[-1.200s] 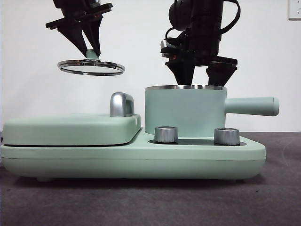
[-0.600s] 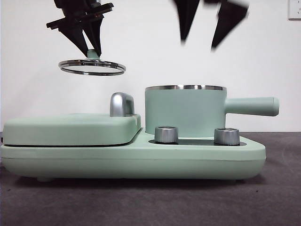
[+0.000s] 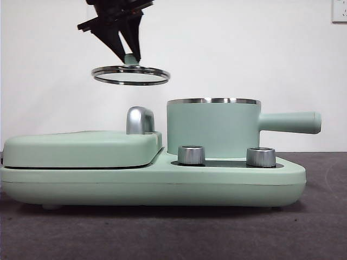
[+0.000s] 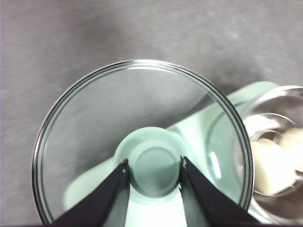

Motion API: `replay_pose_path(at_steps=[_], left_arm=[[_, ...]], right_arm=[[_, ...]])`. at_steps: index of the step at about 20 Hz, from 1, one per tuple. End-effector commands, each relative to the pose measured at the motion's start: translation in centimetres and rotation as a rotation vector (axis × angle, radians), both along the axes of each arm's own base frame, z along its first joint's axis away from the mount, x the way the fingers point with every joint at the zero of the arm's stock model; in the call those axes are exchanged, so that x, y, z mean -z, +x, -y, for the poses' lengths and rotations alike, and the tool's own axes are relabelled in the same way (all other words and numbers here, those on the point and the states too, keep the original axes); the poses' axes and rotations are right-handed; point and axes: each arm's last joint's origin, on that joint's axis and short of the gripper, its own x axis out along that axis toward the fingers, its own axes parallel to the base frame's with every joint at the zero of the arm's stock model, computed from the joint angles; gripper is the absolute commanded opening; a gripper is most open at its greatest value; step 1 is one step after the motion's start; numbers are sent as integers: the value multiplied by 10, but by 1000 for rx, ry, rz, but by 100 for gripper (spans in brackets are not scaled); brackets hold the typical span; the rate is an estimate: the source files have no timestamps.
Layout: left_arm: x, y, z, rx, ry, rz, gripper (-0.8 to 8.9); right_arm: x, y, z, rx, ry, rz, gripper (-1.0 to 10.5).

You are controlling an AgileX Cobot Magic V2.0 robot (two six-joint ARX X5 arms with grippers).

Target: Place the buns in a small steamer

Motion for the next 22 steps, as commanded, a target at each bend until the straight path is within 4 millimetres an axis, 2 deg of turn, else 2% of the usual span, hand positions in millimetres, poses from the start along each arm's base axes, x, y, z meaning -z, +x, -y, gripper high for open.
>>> replay_pose_path(at_steps=[1, 3, 6, 10, 13, 16, 22], left_arm=[[-14, -9, 11, 24, -35, 57, 51], [-14, -14, 22, 51, -36, 57, 51], [-14, -24, 40, 98, -39, 55, 51], [-14, -41, 67, 173, -40, 52, 51], [-14, -54, 86, 228, -42, 53, 51], [-14, -68, 104, 281, -44, 52, 51], [-12, -86, 126, 356, -39, 50, 21]], right_arm=[[15, -24, 15, 48, -22, -66, 456], [35, -44, 30, 70, -37, -70, 528], [74, -68, 47, 73, -59, -94, 528], [121, -91, 63, 72, -76, -113, 528], [146, -102, 71, 72, -76, -113, 528], [160, -113, 78, 72, -59, -91, 527], [165, -130, 90, 72, -10, -24, 526]])
